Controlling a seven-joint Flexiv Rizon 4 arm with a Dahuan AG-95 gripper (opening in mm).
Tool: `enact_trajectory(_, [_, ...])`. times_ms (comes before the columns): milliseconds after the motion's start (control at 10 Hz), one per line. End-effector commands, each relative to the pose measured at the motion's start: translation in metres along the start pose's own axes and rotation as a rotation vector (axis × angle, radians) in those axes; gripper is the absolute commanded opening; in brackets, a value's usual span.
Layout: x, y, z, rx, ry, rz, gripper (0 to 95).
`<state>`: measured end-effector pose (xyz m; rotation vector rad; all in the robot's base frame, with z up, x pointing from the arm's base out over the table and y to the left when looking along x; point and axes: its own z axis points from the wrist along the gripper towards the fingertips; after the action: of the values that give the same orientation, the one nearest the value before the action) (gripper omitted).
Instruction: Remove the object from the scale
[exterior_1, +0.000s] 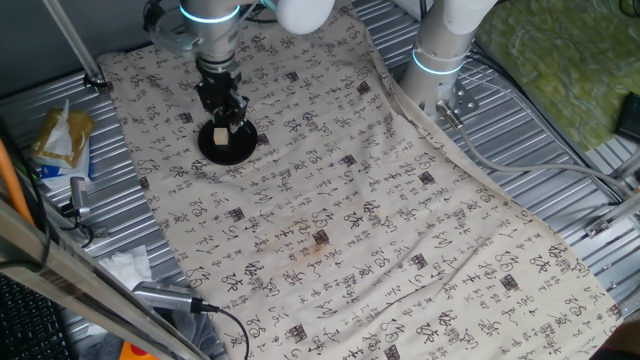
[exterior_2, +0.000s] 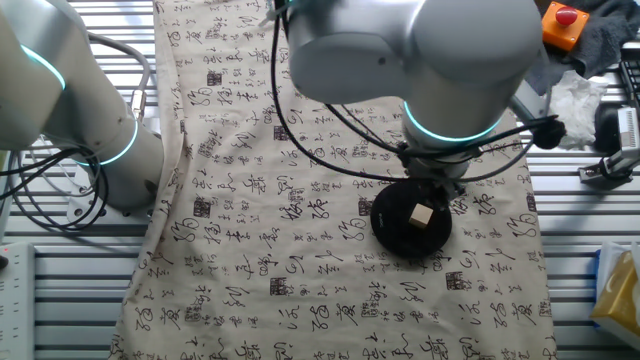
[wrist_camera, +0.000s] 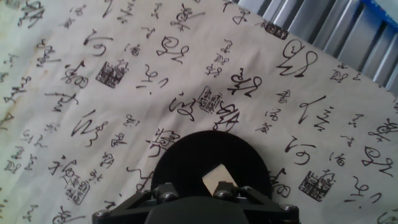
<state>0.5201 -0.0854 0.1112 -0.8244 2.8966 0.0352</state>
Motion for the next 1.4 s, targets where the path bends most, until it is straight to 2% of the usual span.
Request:
enact_trajectory(100, [0.006, -0.004, 0.002, -0.001, -0.006, -0.019, 38.0])
enact_trajectory(300, [0.014, -0.009, 0.005, -0.002, -0.012, -0.031, 38.0])
enact_trajectory(600, [0.016, -0.011, 0.011, 0.000, -0.014, -0.039, 38.0])
enact_trajectory(1000, [0.009, -0.023, 0.025, 0.009, -0.001, -0.096, 38.0])
enact_trajectory(1400, [0.004, -0.026, 0.026, 0.008, 0.006, -0.129, 38.0])
